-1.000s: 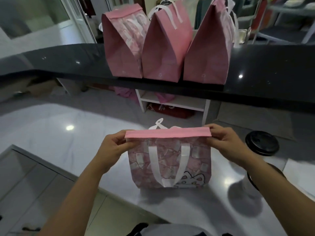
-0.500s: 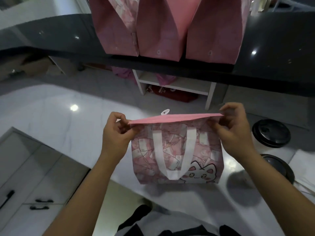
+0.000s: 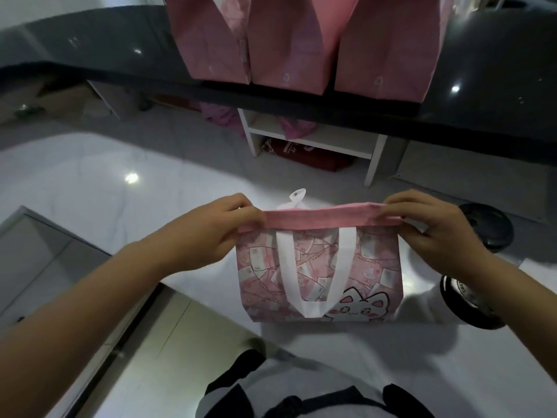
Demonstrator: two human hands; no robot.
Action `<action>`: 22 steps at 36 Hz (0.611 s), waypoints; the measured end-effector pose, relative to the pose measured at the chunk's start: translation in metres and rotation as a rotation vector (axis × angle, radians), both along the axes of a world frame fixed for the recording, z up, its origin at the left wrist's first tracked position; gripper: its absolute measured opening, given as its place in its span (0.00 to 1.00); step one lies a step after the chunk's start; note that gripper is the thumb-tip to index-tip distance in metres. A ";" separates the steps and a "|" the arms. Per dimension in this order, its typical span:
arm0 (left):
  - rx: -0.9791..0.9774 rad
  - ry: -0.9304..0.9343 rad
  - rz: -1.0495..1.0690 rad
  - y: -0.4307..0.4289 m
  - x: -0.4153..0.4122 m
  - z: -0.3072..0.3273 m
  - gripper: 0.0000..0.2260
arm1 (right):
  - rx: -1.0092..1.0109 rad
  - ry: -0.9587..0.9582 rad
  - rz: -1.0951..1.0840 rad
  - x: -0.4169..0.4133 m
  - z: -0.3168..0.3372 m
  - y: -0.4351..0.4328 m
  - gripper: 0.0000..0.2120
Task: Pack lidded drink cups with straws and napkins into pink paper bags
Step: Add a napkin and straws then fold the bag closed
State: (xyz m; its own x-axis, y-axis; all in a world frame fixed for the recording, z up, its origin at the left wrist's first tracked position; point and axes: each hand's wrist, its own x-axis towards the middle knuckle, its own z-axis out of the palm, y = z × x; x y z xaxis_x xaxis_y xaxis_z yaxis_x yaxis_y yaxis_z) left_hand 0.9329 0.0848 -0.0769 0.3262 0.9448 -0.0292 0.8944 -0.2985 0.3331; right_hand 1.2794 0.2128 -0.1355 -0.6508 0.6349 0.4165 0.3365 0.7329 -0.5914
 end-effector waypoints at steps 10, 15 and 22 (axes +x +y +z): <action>0.021 0.014 -0.056 -0.009 0.030 0.017 0.17 | 0.013 -0.230 0.023 0.008 0.035 -0.024 0.05; 0.049 0.017 0.031 -0.006 0.052 0.011 0.11 | -0.058 -0.405 0.054 -0.003 0.055 -0.032 0.24; -0.047 -0.038 0.094 0.001 0.068 0.015 0.14 | 0.202 -0.520 0.123 -0.028 0.056 -0.035 0.16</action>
State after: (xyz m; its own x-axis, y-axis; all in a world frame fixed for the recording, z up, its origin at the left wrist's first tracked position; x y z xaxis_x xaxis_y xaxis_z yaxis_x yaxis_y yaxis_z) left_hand 1.0006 0.0857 -0.0615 0.2376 0.9693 -0.0636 0.9040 -0.1967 0.3795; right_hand 1.2515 0.1783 -0.0793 -0.8667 0.4825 0.1266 0.4510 0.8664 -0.2144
